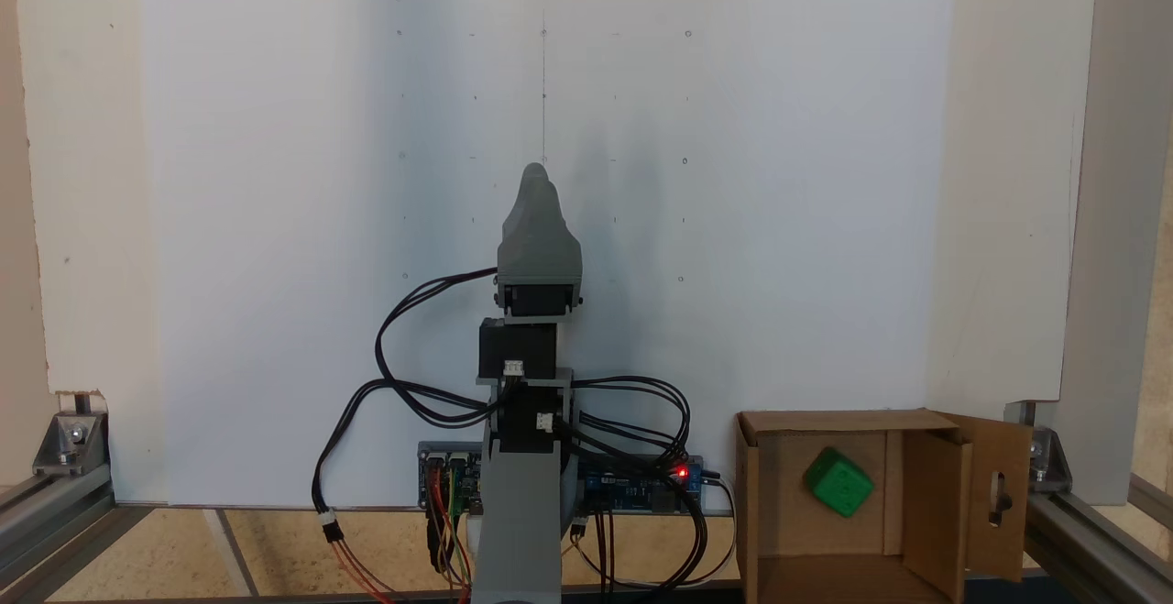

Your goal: Grasp a green dice and put it in the bin.

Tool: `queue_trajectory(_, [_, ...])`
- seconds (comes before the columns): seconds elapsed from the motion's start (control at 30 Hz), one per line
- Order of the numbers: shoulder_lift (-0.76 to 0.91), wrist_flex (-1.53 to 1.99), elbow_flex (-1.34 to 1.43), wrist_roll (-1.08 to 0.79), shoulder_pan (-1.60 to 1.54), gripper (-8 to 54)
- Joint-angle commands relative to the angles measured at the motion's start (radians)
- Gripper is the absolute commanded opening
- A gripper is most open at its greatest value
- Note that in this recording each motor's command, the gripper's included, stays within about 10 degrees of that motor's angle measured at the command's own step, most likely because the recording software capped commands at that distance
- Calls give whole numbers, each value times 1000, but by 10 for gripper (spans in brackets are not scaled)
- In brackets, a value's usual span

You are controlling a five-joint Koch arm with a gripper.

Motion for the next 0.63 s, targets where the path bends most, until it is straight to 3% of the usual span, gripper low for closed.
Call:
queue_trajectory(0.0, [114,-67,48,15,2,444])
queue_trajectory(0.6, [112,-55,48,15,-2,444])
